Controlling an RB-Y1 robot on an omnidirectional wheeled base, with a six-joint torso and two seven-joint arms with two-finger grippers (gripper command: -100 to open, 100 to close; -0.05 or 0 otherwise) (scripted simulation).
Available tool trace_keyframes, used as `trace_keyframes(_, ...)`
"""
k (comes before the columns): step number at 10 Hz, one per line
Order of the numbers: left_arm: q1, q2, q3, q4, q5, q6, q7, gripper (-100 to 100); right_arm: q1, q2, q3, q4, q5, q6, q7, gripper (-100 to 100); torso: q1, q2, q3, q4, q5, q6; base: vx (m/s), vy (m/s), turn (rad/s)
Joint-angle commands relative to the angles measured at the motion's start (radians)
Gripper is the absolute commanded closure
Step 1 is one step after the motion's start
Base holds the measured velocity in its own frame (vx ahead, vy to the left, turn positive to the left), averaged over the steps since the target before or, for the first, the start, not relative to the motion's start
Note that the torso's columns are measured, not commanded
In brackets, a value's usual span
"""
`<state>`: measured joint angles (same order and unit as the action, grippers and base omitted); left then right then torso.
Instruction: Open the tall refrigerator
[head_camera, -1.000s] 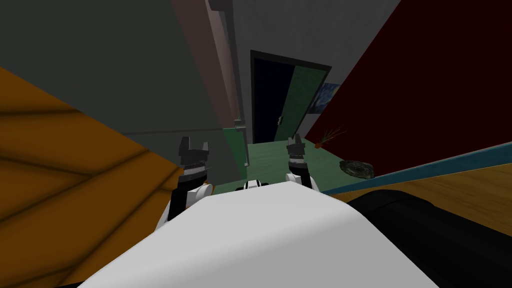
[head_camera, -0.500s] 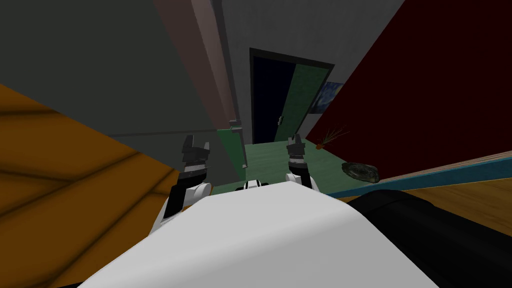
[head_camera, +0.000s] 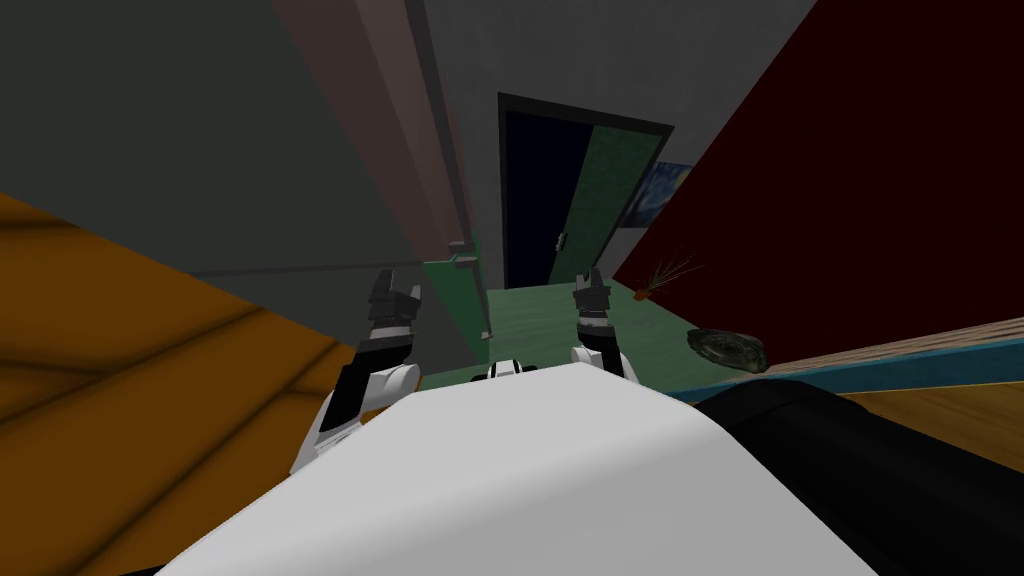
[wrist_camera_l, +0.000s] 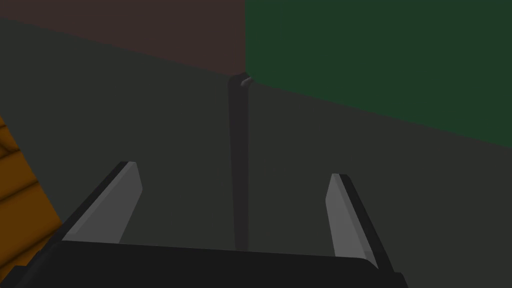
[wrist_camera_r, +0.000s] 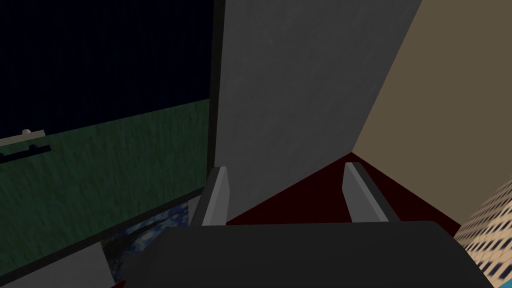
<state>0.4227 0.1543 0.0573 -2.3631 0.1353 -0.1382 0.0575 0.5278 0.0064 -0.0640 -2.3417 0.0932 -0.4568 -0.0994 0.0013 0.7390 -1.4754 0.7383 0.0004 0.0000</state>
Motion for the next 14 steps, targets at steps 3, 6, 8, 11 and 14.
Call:
trace_keyframes(3, -0.013, 0.001, 0.013, -0.015, 0.006, 0.12, -0.012, -100, 0.0, 0.0, 0.0, 0.0, 0.0, 0.0, 0.0, 0, -0.003, -0.003, -0.002, -0.002, -0.001, 0.002, 0.041, -0.07, 0.034)
trace_keyframes(6, -0.017, 0.0, 0.017, -0.017, 0.007, 0.167, -0.016, -100, 0.0, 0.0, 0.0, 0.0, 0.0, 0.0, 0.0, 0, -0.005, -0.011, -0.007, -0.005, 0.0, 0.006, 0.026, -0.047, 0.023)
trace_keyframes(8, -0.022, -0.002, 0.021, -0.02, 0.009, 0.204, -0.019, -100, 0.0, 0.0, 0.0, 0.0, 0.0, 0.0, 0.0, 0, -0.006, -0.015, -0.009, -0.007, 0.0, 0.007, 0.031, -0.053, 0.026)
trace_keyframes(11, -0.03, -0.009, 0.03, -0.024, 0.013, 0.28, -0.026, -100, 0.0, 0.0, 0.0, 0.0, 0.0, 0.0, 0.0, 0, -0.009, -0.022, -0.013, -0.011, 0.0, 0.012, 0.037, -0.064, 0.038)
trace_keyframes(14, -0.037, -0.017, 0.038, -0.028, 0.017, 0.354, -0.033, -100, 0.0, 0.0, 0.0, 0.0, 0.0, 0.0, 0.0, 0, -0.012, -0.027, -0.017, -0.014, 0.0, 0.016, 0.029, -0.078, 0.027)
